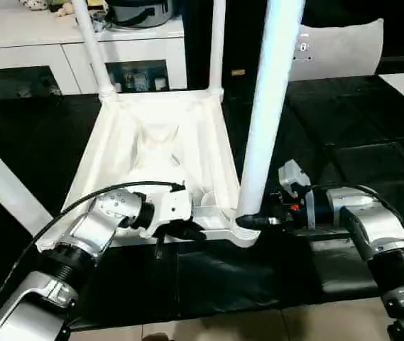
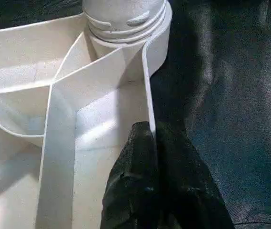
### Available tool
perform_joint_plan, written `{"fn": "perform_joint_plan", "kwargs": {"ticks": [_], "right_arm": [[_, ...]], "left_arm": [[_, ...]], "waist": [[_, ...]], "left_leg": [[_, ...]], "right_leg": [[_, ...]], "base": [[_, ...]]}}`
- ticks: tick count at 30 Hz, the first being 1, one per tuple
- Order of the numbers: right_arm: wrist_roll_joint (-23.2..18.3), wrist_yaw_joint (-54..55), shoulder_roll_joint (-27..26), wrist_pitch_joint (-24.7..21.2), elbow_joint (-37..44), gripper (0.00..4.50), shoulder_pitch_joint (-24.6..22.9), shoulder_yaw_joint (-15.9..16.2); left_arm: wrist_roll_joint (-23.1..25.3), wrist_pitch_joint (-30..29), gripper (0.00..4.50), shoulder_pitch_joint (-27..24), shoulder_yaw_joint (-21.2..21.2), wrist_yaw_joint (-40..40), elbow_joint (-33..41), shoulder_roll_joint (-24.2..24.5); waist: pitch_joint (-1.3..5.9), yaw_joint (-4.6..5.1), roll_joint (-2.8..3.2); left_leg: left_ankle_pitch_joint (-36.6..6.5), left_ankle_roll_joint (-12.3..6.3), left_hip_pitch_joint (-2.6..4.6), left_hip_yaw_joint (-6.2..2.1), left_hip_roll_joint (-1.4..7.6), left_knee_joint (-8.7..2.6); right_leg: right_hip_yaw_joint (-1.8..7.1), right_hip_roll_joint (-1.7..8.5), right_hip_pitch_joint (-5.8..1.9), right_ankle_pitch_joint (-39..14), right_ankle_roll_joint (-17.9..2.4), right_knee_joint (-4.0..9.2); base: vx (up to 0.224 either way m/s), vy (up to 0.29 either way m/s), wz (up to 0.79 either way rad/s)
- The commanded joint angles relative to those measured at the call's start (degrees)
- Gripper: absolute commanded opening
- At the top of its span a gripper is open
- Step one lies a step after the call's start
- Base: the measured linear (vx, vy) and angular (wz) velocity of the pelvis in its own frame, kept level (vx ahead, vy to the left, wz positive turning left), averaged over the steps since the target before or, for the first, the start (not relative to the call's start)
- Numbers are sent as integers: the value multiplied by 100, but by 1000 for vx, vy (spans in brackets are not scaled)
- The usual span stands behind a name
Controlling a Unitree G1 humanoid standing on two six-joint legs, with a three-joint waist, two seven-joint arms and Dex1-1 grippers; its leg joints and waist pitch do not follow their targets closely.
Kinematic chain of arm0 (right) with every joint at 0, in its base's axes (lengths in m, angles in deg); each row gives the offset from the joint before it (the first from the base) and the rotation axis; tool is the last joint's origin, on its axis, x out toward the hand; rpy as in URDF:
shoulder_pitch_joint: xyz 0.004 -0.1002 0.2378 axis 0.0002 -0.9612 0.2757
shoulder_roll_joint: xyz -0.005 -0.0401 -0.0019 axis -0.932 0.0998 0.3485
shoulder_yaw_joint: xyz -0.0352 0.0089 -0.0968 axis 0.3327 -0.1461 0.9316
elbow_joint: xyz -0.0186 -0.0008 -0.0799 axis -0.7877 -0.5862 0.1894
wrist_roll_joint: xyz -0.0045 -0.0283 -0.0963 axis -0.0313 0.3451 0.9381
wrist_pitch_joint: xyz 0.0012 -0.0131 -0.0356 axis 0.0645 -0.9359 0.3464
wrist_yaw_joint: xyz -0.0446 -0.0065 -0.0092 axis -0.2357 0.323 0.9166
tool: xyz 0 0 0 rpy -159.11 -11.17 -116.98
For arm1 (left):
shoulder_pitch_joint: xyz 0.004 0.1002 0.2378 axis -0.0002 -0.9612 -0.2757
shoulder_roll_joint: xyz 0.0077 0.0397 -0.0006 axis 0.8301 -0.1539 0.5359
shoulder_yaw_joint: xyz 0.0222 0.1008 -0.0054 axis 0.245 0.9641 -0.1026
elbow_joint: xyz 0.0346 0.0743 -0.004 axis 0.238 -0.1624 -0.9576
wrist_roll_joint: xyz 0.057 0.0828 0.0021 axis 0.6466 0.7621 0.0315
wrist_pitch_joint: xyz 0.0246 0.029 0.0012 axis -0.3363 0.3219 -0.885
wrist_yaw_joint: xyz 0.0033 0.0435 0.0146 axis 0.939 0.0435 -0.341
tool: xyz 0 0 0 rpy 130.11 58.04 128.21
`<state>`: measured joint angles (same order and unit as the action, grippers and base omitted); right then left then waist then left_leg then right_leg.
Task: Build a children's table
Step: Rotate leg to tighten
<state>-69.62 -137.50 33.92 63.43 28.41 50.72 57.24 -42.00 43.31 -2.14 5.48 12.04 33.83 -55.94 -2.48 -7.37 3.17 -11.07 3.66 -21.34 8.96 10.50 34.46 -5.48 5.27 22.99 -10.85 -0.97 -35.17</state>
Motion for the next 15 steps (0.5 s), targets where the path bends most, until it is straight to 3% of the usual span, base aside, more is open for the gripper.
{"fn": "perform_joint_plan", "kwargs": {"ticks": [1, 5, 8, 9, 12, 13, 15], "right_arm": [[-178, -142, -25, -172, 162, 210, -56, -24], [-250, 206, -156, -382, 397, 204, -194, -101], [43, 1193, -470, -546, 582, 204, -289, -119], [209, 1766, -664, -696, 644, 203, -311, -148], [410, 2963, -1127, -1177, 698, 200, -294, -364], [510, 3490, -1339, -1334, 691, 200, -273, -485], [678, 4718, -1891, -1741, 717, 200, -243, -835]], "left_arm": [[75, 113, 0, 40, 188, -171, 23, -41], [-10, -169, 0, -11, 116, -78, 134, -104], [-67, -672, 0, -49, 2, 218, 317, -239], [-92, -949, 0, -60, -73, 428, 415, -337], [-155, -1498, 0, -64, -268, 951, 590, -602], [-173, -1704, 0, -53, -357, 1218, 639, -750], [-79, -2072, 0, 37, -584, 2109, 611, -1188]], "waist": [[399, 26, -75], [389, 5, -74], [361, 13, -72], [336, 32, -64], [295, 200, -41], [307, 216, -33], [296, 359, -30]], "left_leg": [[-743, -465, 38, -8, 268, -368], [-775, -431, 38, -4, 268, -374], [-871, -318, 36, -11, 277, -411], [-1052, -213, 58, -16, 261, -437], [-1436, 63, 64, -42, 226, -487], [-1497, 79, 79, -50, 220, -480], [-1561, 171, 22, -78, 210, -510]], "right_leg": [[292, 350, -335, -774, -1345, 374], [297, 353, -332, -890, -1298, 388], [302, 356, -328, -1126, -1203, 408], [293, 357, -308, -1491, -1125, 448], [279, 349, -309, -2293, -839, 530], [273, 359, -299, -2375, -813, 544], [256, 335, -327, -2375, -736, 542]], "base": [[0, 0, 0], [0, 0, 0], [0, 0, 0], [0, 0, 0], [-17, -2, -2], [0, 0, 0], [0, 0, 0]]}}
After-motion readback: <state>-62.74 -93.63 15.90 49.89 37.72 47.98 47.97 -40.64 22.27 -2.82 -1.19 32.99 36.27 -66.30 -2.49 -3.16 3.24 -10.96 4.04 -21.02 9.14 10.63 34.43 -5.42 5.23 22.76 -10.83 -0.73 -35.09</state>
